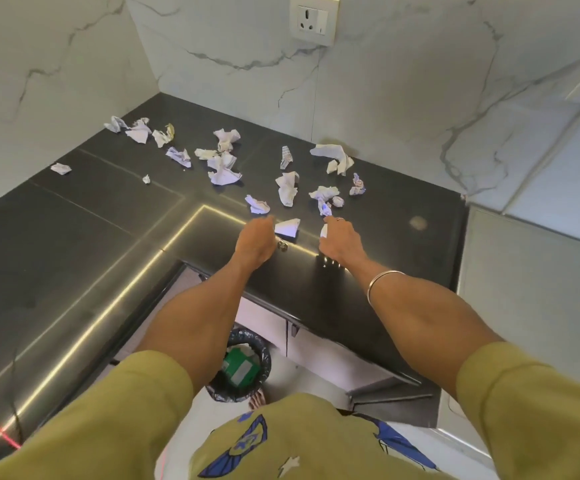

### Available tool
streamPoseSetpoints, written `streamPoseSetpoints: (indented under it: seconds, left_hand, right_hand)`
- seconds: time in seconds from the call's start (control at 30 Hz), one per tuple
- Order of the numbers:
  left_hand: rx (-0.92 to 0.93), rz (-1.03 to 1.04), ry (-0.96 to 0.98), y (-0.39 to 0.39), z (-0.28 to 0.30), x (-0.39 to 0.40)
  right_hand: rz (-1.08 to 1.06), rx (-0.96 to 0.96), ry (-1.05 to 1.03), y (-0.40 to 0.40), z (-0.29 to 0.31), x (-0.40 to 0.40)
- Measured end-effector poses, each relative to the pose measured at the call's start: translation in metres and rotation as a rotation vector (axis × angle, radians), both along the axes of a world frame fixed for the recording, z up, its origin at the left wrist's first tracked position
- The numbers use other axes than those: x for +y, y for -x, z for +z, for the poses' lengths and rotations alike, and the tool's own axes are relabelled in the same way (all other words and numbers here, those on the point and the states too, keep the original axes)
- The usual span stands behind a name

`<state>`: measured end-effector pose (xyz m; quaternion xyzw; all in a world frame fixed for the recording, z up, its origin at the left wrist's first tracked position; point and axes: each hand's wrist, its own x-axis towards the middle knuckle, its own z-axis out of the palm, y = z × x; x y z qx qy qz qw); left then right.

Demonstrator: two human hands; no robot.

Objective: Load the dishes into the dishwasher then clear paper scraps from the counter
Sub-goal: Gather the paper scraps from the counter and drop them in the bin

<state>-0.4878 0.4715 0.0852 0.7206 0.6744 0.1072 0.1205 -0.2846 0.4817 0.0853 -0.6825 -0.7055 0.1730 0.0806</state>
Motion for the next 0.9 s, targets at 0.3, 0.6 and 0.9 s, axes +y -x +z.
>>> streamPoseSetpoints:
  seconds: [0.3, 0.6, 0.9]
  left_hand:
    - [-0.082, -0.207, 0.172, 0.007, -0.016, 0.048]
    - [-0.090, -0.216, 0.130, -0.009, -0.026, 0.067]
    - [-0.457, 0.158, 0.195, -0.009, -0.022, 0.074]
  right_hand:
    - [-0.064, -0.003, -0.026, 0.023, -0.028, 0.013]
    - [-0.092, 0.090, 0.016, 0.005, -0.029, 0.038]
    - [-0.122, 0.274, 0.022, 0.008, -0.017, 0.063]
